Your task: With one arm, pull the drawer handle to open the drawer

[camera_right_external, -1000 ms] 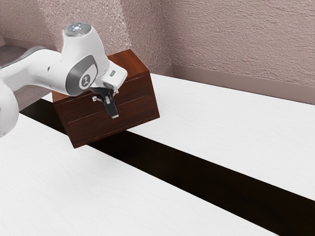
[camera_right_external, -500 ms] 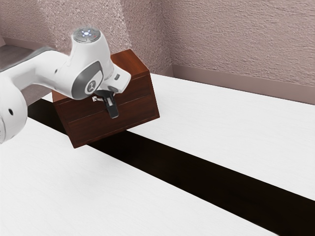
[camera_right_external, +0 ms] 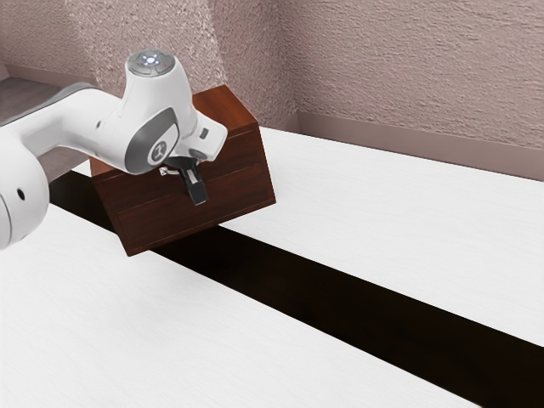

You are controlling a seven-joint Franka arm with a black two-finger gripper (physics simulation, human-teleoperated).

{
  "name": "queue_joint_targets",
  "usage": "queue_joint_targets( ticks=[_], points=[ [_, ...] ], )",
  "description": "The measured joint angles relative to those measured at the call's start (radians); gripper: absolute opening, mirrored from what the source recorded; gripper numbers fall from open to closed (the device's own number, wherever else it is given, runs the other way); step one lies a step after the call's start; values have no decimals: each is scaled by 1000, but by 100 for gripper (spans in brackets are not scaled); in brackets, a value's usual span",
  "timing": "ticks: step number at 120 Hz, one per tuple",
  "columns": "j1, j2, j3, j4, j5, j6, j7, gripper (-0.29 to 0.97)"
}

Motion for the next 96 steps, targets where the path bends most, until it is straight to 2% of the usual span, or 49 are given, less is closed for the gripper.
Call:
queue_joint_targets(
  ticks=[96],
  points=[
    [11, -7, -5, -22, -1, -2, -33, 68]
  ],
)
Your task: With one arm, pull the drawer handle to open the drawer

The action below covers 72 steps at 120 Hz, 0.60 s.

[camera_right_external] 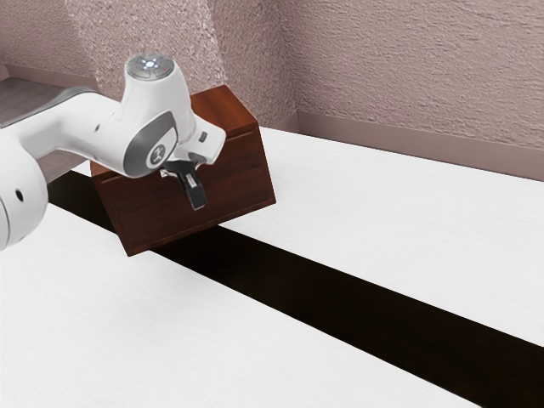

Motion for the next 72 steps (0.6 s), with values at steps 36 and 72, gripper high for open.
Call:
queue_joint_targets(
  ticks=[36, 72],
  points=[
    [-4, -61, -21, -66, 0, -3, -10, 65],
    [-3, -74, -39, -92, 0, 1, -22, 66]
  ],
)
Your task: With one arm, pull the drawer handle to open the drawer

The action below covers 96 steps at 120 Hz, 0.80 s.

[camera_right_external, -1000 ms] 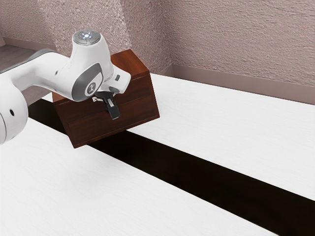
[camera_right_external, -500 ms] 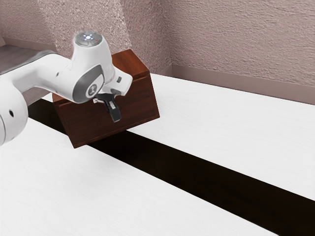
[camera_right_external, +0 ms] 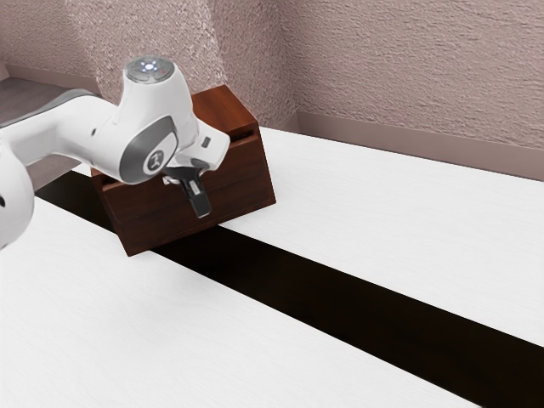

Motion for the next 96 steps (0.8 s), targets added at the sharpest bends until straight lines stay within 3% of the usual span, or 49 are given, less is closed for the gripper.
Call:
queue_joint_targets(
  ticks=[96],
  points=[
    [-26, -146, -39, -162, 17, -3, -43, 66]
  ],
)
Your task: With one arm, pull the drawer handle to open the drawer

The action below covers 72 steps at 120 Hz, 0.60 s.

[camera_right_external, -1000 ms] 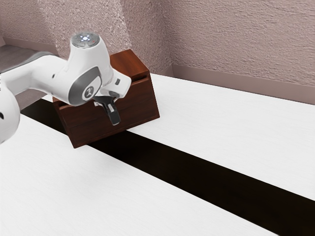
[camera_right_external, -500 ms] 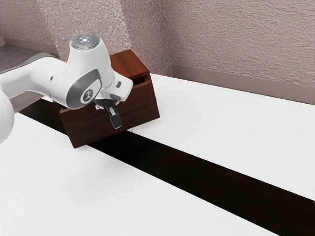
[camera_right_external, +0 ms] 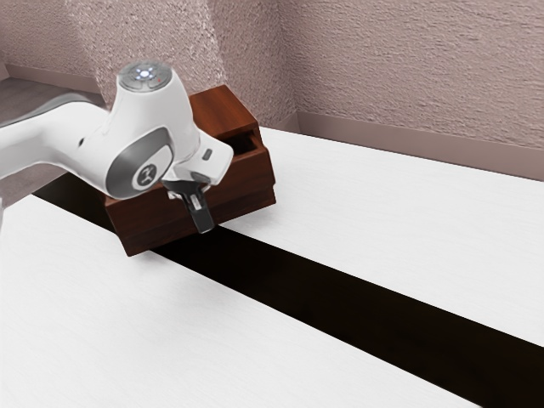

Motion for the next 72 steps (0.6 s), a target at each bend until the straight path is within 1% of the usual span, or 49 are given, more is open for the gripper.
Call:
queue_joint_targets(
  ticks=[40, 52, 72],
  points=[
    [5, -71, -56, -76, 22, 0, -28, 66],
    [-3, -88, -60, -100, 25, 3, -37, 68],
    [2, -107, -77, -130, 26, 7, -49, 68]
  ],
)
